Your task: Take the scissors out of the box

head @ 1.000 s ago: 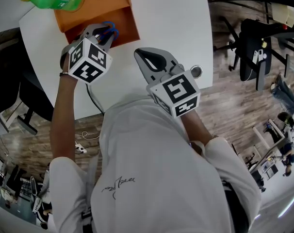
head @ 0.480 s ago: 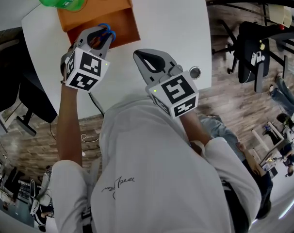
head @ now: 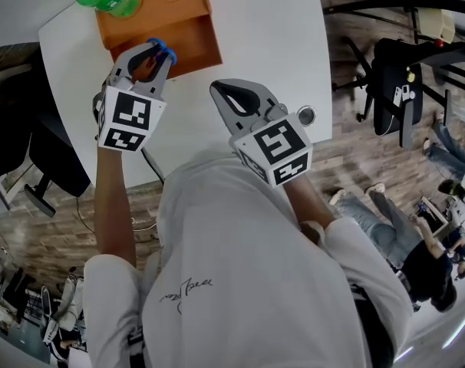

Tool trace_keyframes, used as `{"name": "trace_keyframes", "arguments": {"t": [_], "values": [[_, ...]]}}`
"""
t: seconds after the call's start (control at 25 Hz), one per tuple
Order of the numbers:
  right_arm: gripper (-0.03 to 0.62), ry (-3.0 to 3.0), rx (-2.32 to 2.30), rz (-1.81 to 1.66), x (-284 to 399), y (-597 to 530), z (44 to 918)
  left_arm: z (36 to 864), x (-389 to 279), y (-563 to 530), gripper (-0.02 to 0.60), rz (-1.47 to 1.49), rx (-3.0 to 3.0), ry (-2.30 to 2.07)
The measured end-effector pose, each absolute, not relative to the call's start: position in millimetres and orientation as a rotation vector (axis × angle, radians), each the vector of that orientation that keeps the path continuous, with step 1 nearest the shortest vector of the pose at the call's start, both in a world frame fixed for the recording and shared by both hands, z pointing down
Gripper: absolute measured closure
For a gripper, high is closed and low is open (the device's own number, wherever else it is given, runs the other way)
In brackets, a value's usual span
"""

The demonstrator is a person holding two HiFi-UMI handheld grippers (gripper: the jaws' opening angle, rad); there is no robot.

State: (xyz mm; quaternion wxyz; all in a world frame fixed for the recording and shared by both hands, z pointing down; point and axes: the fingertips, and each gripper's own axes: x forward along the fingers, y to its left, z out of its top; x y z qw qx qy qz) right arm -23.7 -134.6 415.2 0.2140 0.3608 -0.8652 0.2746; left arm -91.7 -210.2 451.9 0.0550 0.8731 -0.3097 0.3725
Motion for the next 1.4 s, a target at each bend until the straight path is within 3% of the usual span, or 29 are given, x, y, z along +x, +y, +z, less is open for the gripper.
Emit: {"name": "trace_keyframes", "arguments": {"t": [1.4], "values": [[0.585,-2.466,1.019,0.563,-29.4,-108.8,371.3,355.7,-129.4,-184.3,0.499,0.829,2.677,-1.342]]}}
